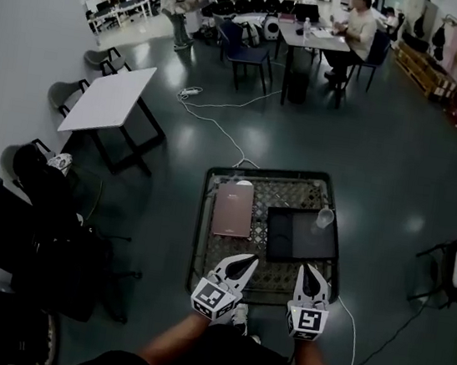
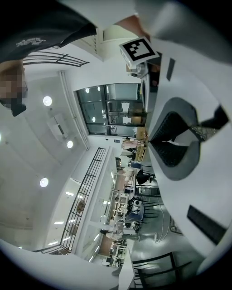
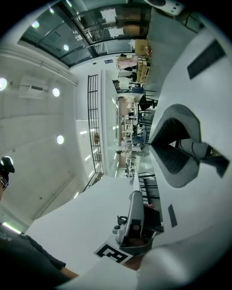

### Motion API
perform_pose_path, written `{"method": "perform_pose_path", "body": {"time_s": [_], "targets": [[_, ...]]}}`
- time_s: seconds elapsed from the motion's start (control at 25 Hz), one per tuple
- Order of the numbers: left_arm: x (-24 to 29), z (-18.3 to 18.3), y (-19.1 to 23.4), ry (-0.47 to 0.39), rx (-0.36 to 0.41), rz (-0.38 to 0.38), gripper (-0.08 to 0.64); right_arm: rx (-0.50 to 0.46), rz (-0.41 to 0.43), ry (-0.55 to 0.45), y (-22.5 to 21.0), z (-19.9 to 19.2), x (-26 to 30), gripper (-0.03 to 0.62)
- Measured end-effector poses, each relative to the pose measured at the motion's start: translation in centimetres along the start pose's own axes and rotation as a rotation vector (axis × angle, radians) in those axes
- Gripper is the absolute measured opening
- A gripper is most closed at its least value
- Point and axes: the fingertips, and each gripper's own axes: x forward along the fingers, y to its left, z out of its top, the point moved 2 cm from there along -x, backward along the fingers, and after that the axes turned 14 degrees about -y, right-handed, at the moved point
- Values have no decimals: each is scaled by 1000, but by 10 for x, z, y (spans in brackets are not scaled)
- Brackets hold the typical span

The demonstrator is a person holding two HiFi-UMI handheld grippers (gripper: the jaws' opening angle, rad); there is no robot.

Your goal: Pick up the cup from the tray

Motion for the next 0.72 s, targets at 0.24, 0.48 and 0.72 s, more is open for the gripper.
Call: {"method": "perform_pose_path", "body": {"time_s": [0.24, 0.48, 0.72], "targets": [[25, -3, 42, 8, -9, -3, 9, 5, -12, 23, -5, -3, 48, 9], [38, -11, 76, 9, -21, -9, 9, 18, -33, 71, -10, -27, 71, 9], [48, -16, 96, 9, -41, 9, 9, 42, -77, 136, -24, -49, 78, 9]]}}
